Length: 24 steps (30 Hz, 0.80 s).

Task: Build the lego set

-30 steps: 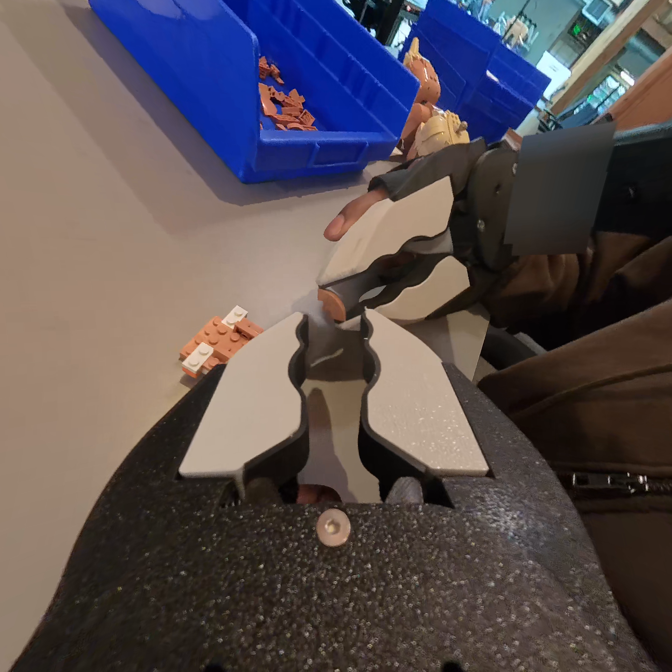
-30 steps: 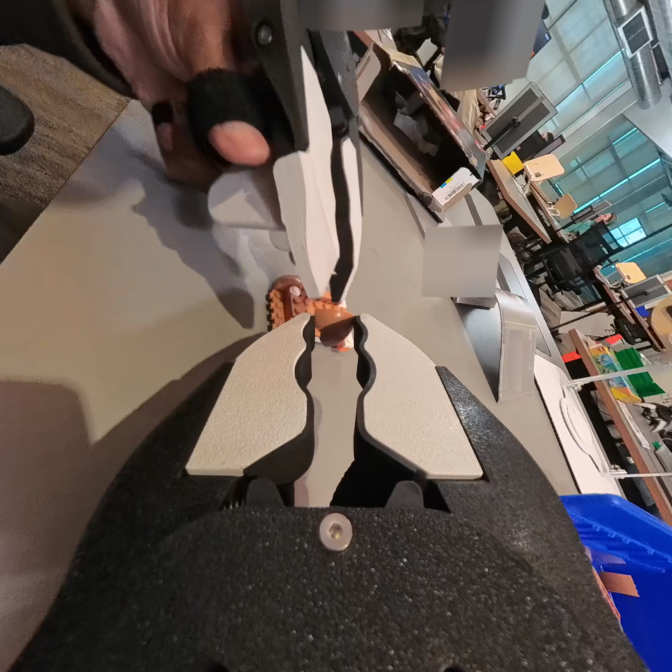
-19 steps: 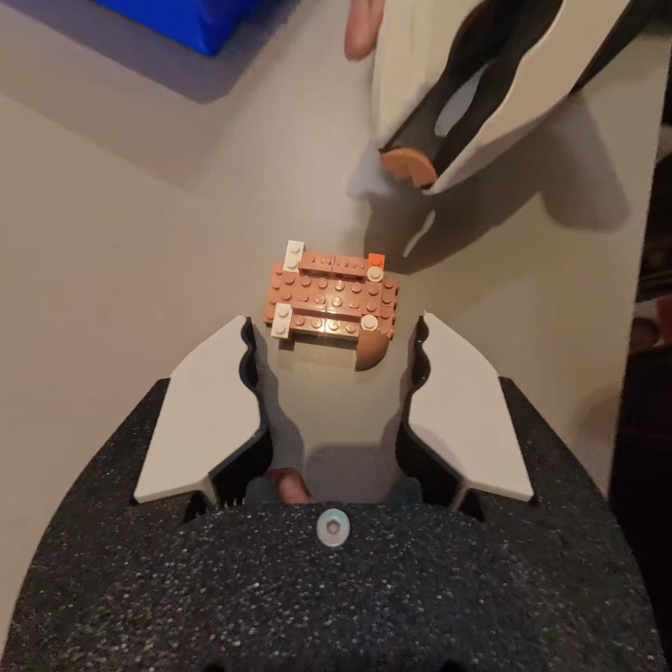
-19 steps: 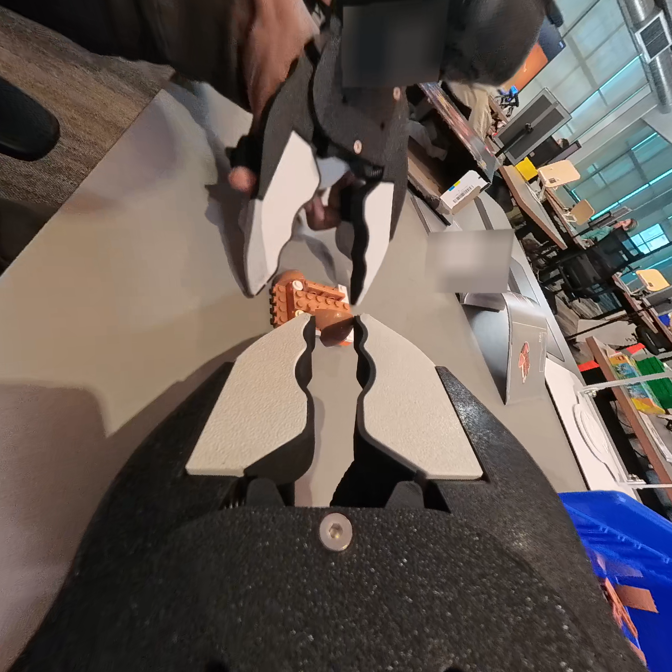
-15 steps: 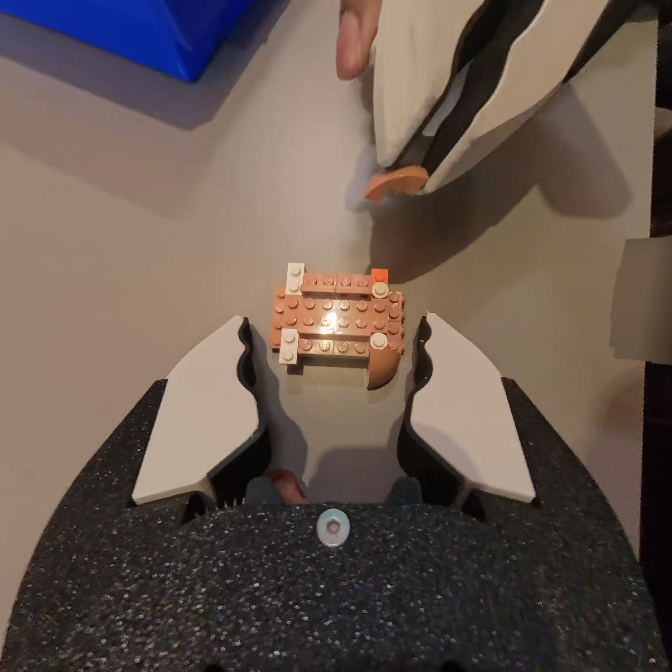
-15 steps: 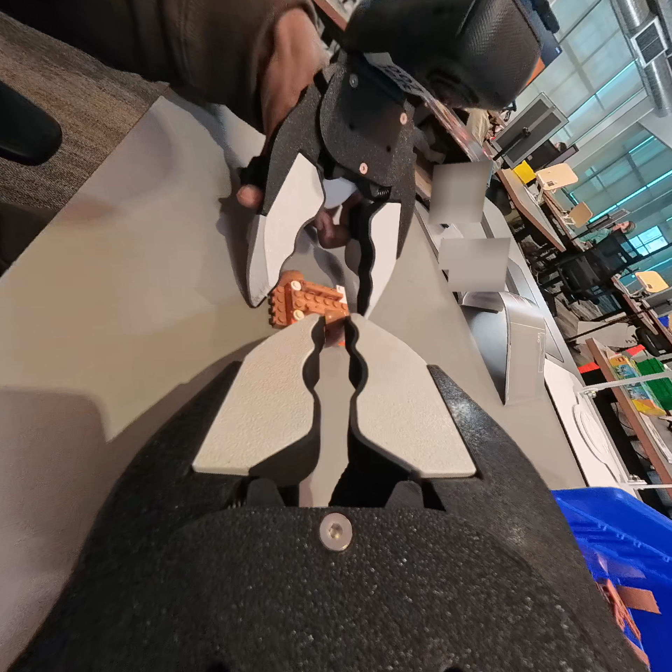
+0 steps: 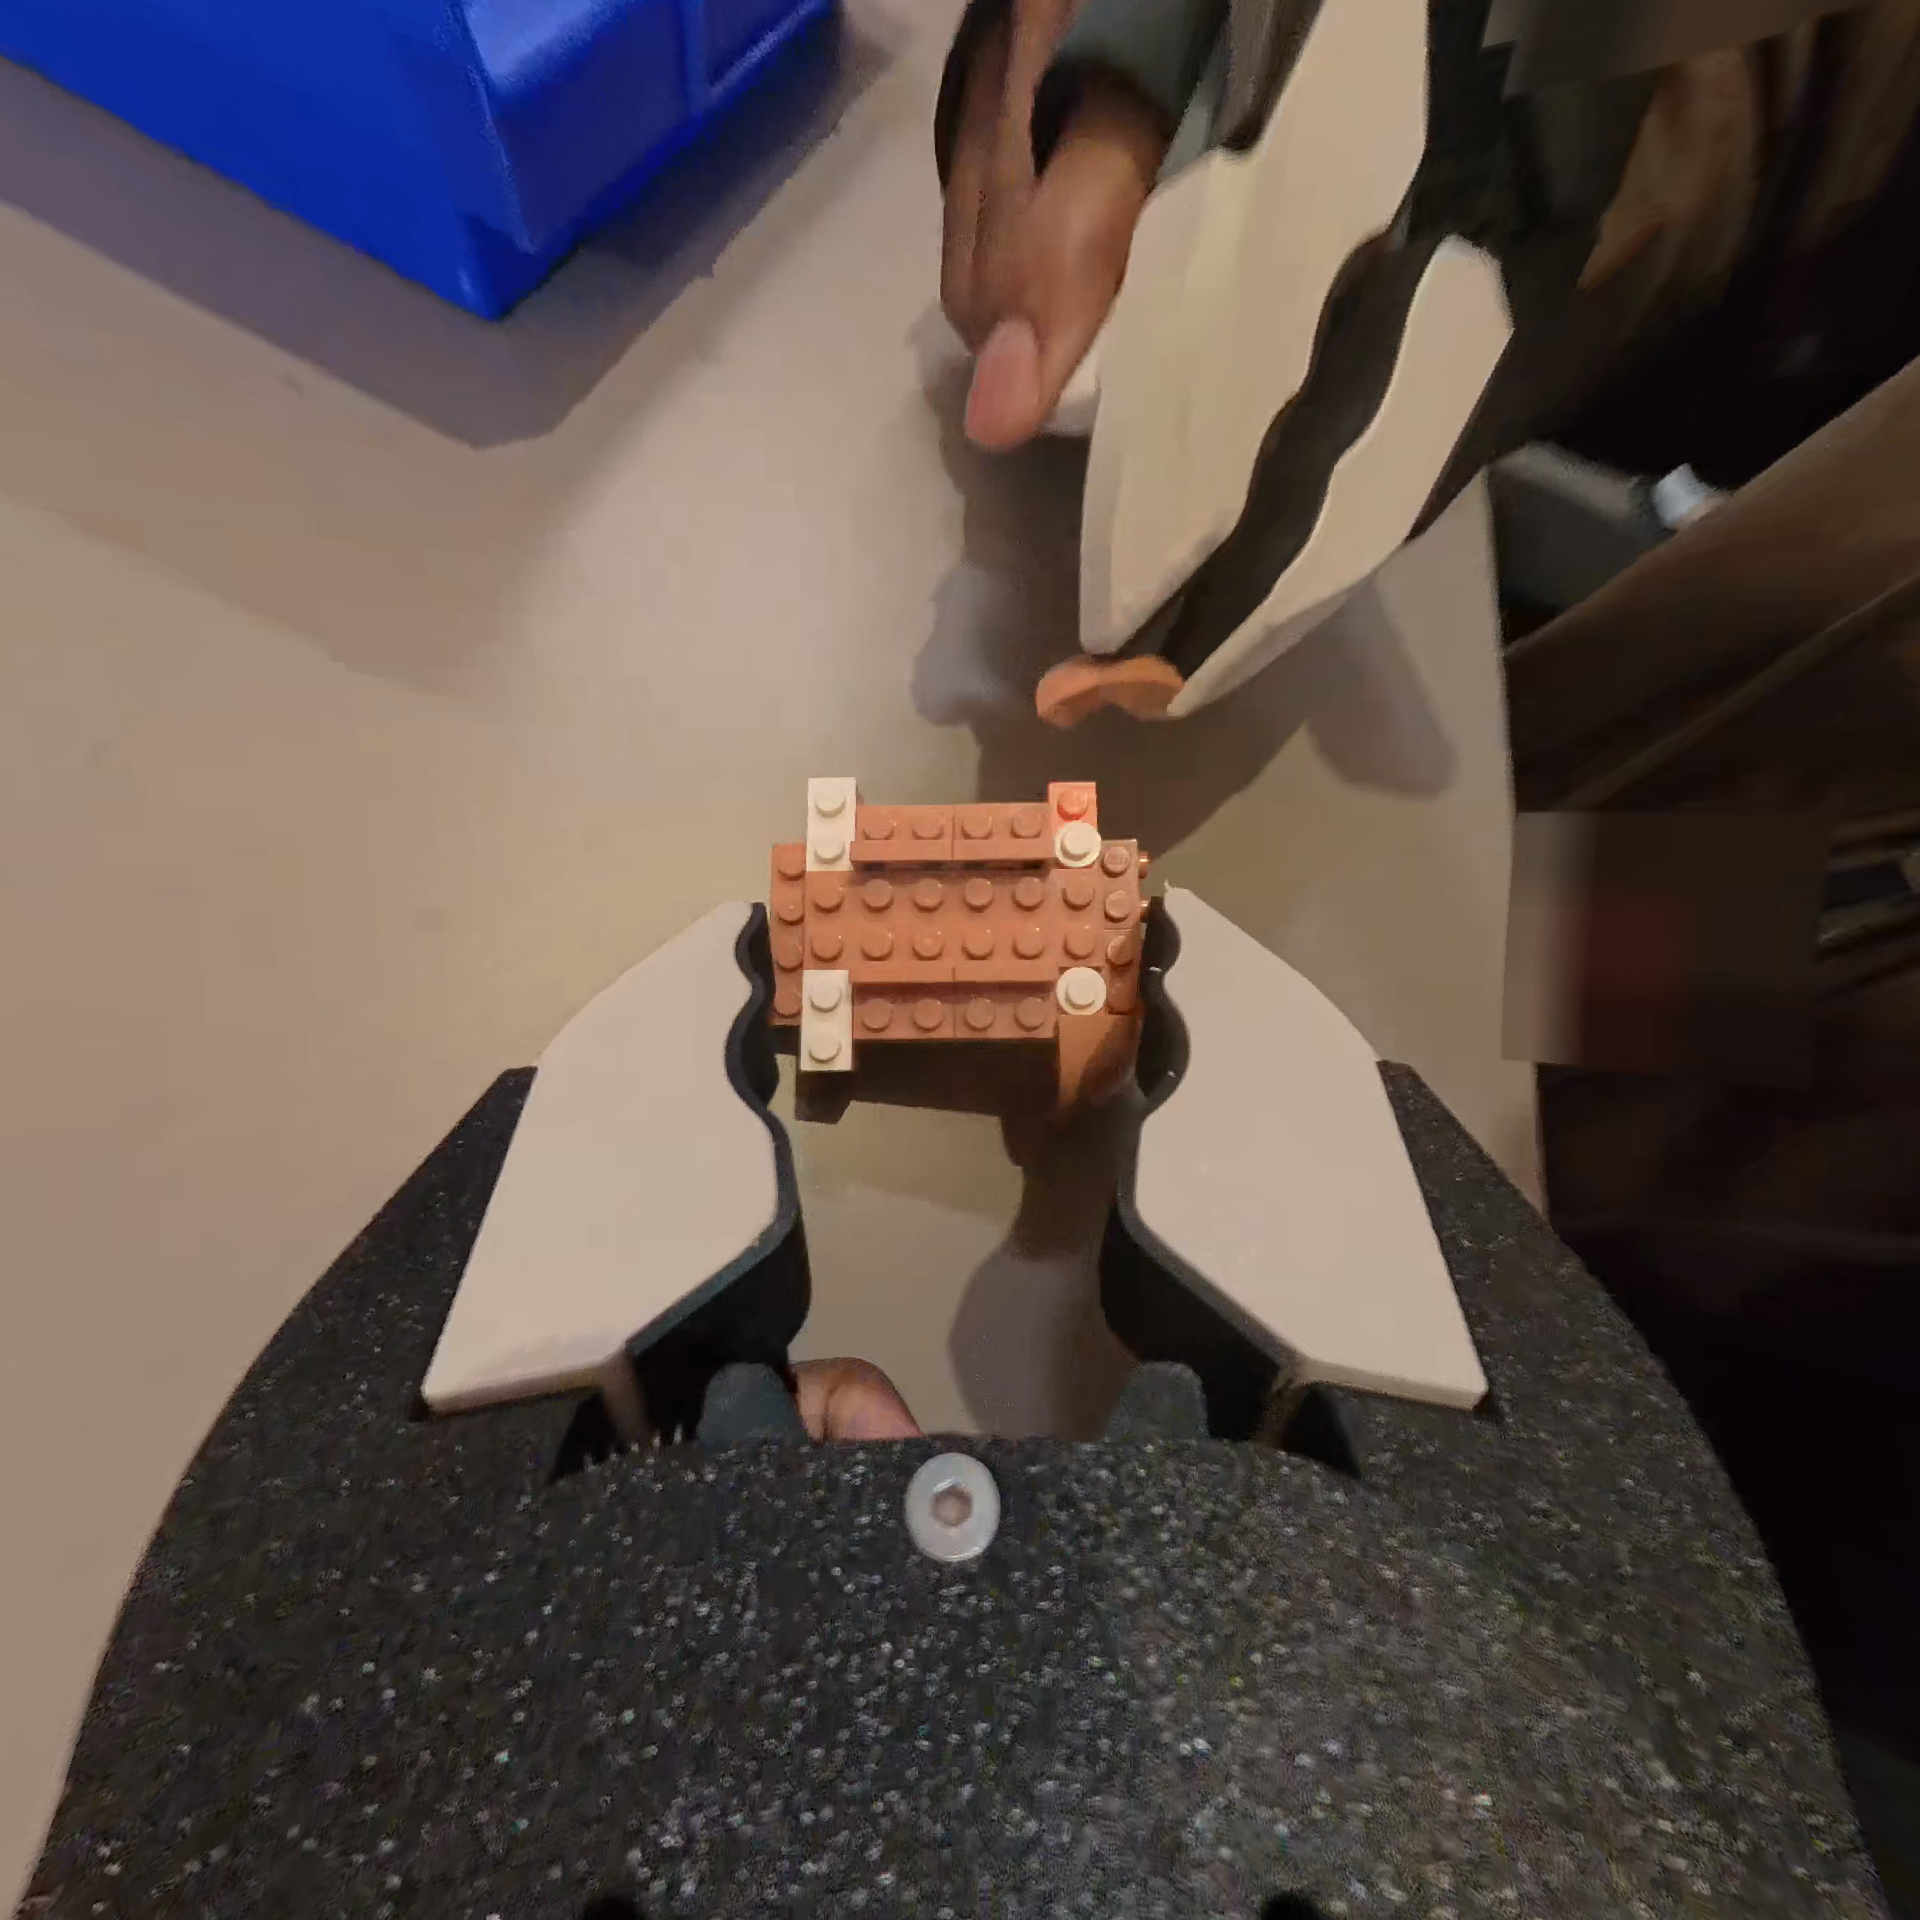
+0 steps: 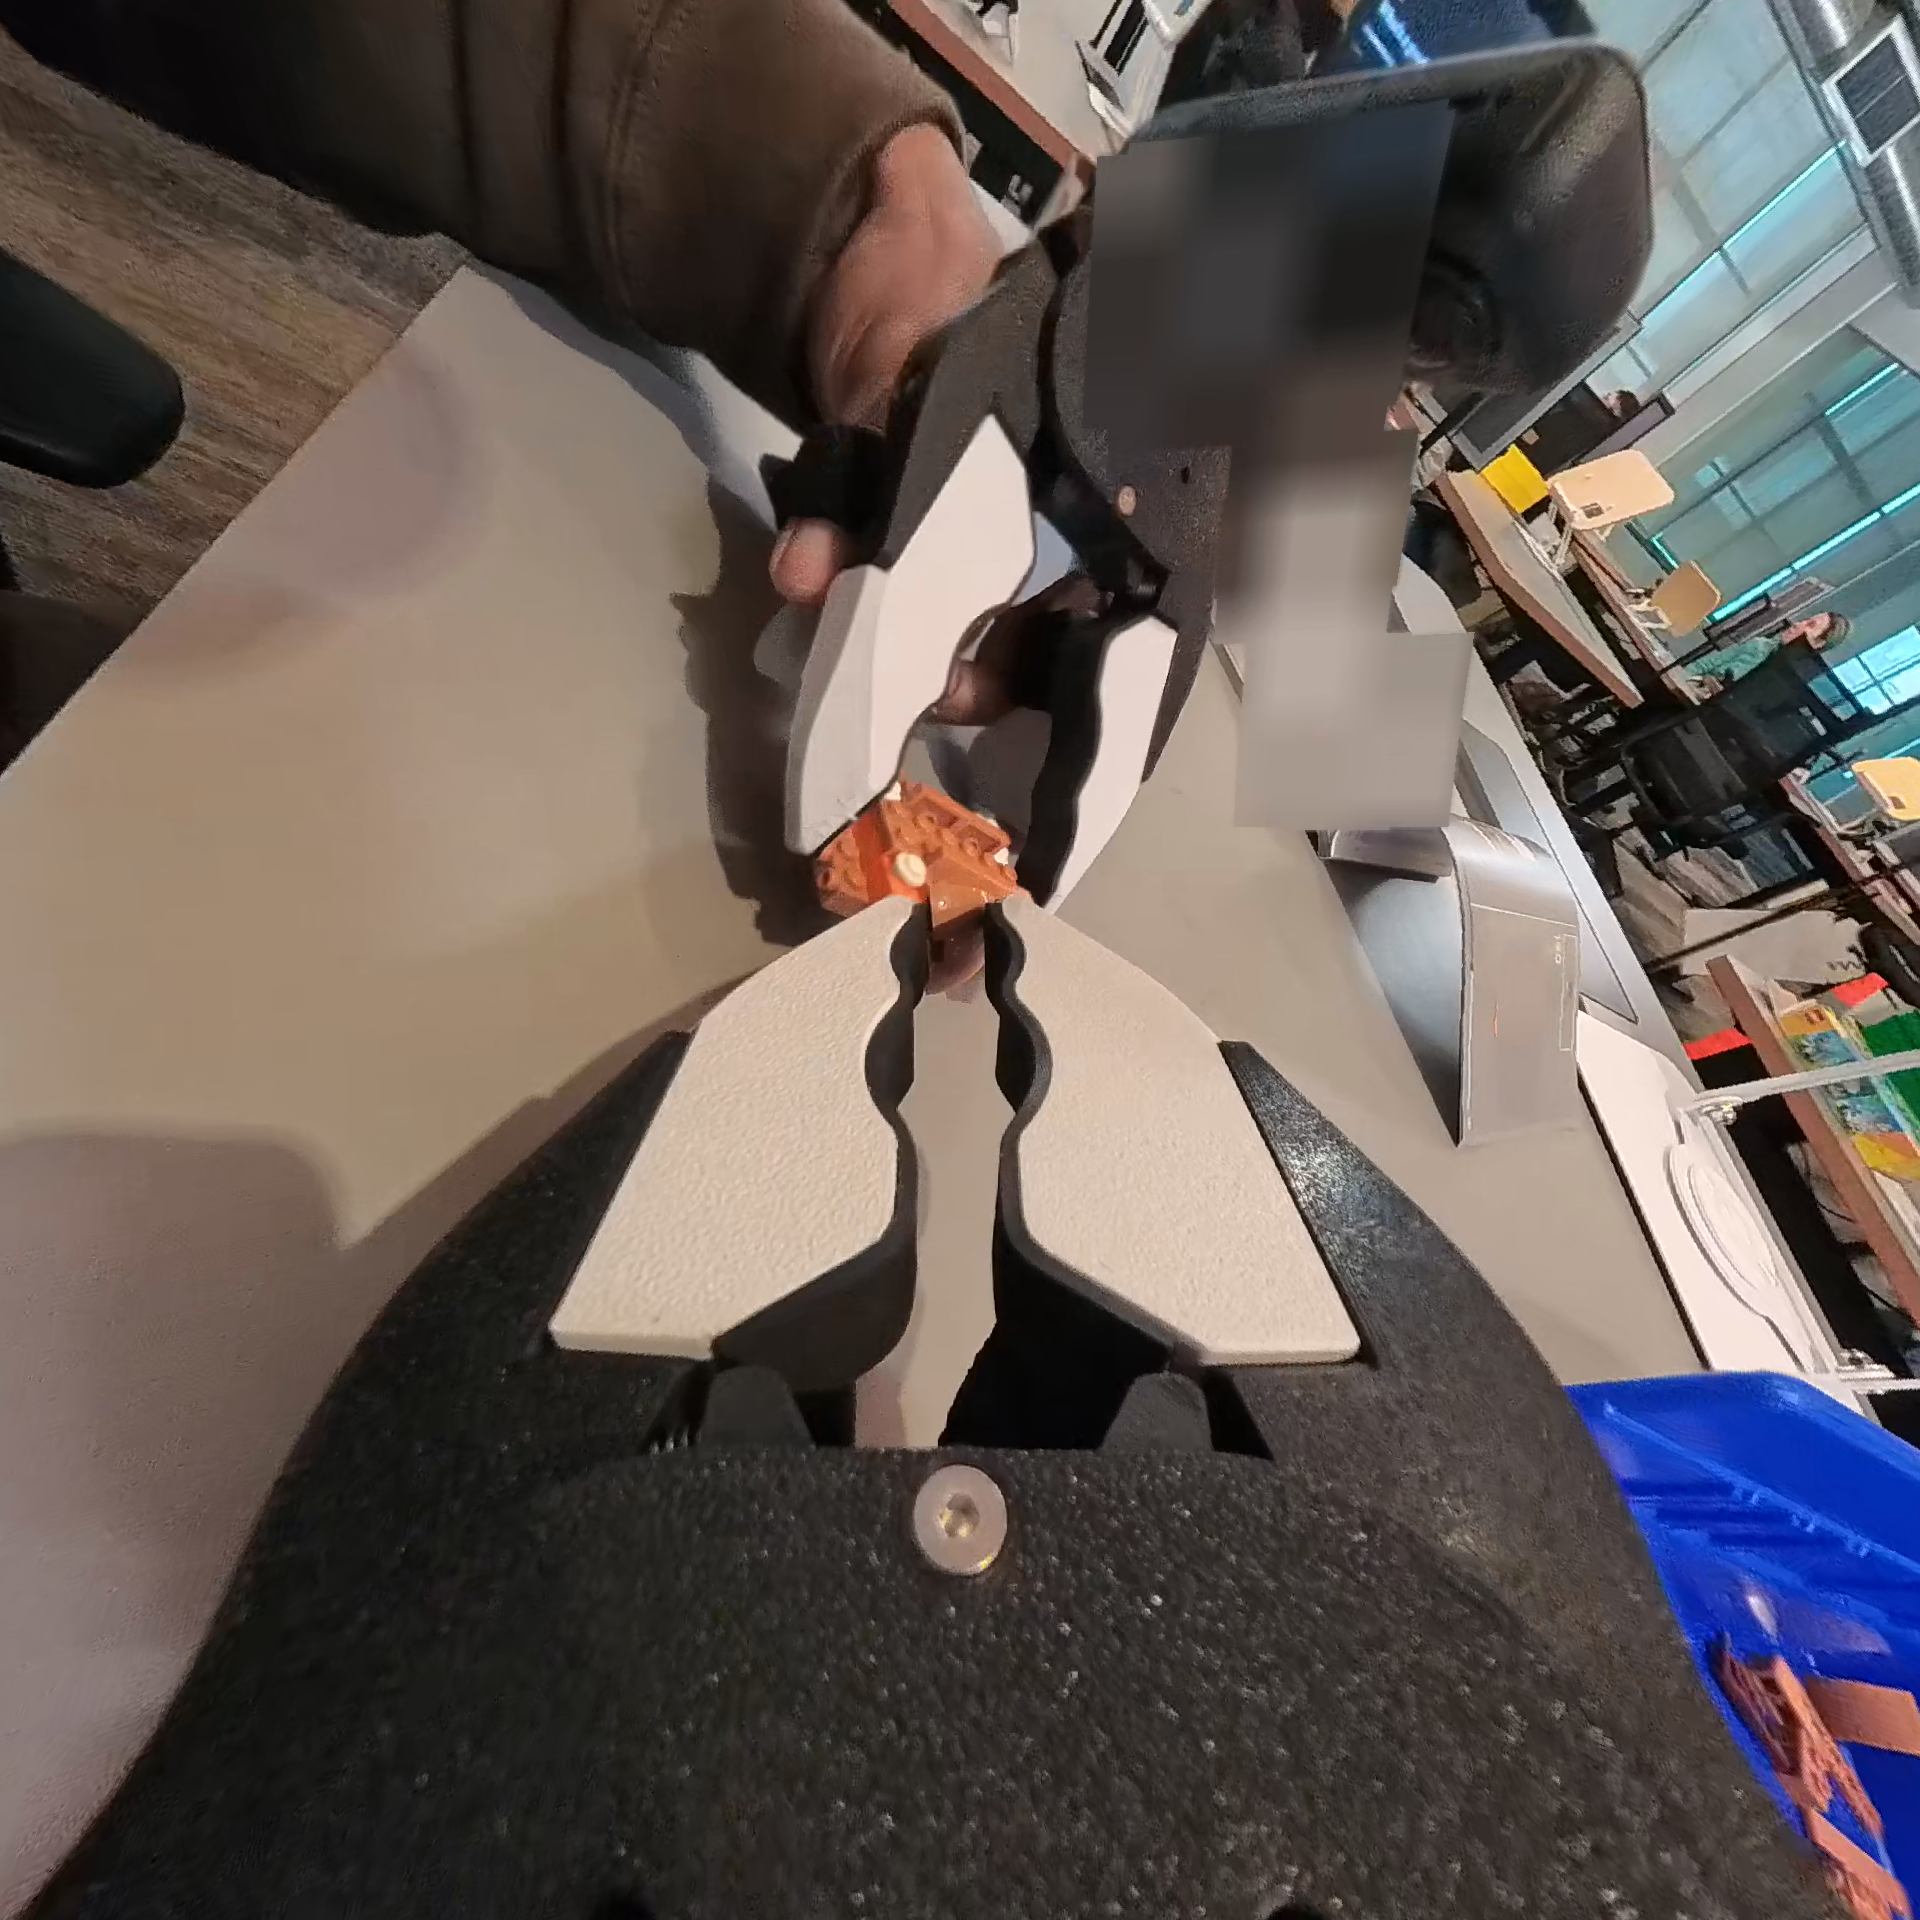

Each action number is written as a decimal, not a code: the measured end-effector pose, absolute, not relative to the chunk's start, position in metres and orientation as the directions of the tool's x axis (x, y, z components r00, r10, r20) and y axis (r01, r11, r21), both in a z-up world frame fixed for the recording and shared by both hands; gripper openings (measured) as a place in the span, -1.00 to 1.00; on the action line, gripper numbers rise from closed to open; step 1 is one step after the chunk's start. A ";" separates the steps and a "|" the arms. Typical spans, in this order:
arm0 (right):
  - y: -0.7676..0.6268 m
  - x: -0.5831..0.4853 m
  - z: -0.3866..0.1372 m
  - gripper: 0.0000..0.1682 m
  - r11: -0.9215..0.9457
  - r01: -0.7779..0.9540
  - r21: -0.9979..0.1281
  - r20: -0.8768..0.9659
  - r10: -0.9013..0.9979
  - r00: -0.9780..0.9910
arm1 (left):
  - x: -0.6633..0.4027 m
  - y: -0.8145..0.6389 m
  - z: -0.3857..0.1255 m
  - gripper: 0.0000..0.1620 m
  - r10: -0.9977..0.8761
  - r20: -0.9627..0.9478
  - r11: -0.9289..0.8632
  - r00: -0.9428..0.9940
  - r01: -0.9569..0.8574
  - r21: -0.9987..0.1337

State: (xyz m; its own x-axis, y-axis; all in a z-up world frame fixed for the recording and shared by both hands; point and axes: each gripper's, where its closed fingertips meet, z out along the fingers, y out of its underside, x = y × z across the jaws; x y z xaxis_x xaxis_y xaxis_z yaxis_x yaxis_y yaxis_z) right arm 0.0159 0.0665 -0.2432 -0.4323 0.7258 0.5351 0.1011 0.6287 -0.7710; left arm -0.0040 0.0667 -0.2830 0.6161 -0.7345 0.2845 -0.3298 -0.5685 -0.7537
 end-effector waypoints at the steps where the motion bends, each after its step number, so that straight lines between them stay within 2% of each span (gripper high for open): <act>1: 0.067 0.016 -0.242 -0.88 0.621 0.099 -0.778 0.529 0.731 -0.431 | -0.002 0.068 -0.280 -0.15 -0.722 0.331 -0.591 0.608 -0.292 -0.752; 9: 0.067 0.020 -0.231 -0.88 0.541 0.040 -0.840 0.467 0.759 -0.453 | 0.008 0.067 -0.265 -0.16 -0.669 0.559 -0.691 0.489 -0.133 -0.710; 24: 0.049 0.021 -0.223 -0.88 0.532 -0.056 -0.845 0.485 0.716 -0.502 | 0.013 0.055 -0.258 -0.16 -0.699 0.611 -0.695 0.371 -0.151 -0.703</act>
State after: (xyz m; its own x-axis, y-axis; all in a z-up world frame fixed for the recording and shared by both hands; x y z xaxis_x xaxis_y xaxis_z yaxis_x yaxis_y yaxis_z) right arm 0.0214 0.0489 -0.2229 -0.5022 0.7160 0.4849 -0.0564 0.5324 -0.8446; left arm 0.0131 0.0552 -0.2582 0.3711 -0.6990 0.6113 -0.1509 -0.6950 -0.7030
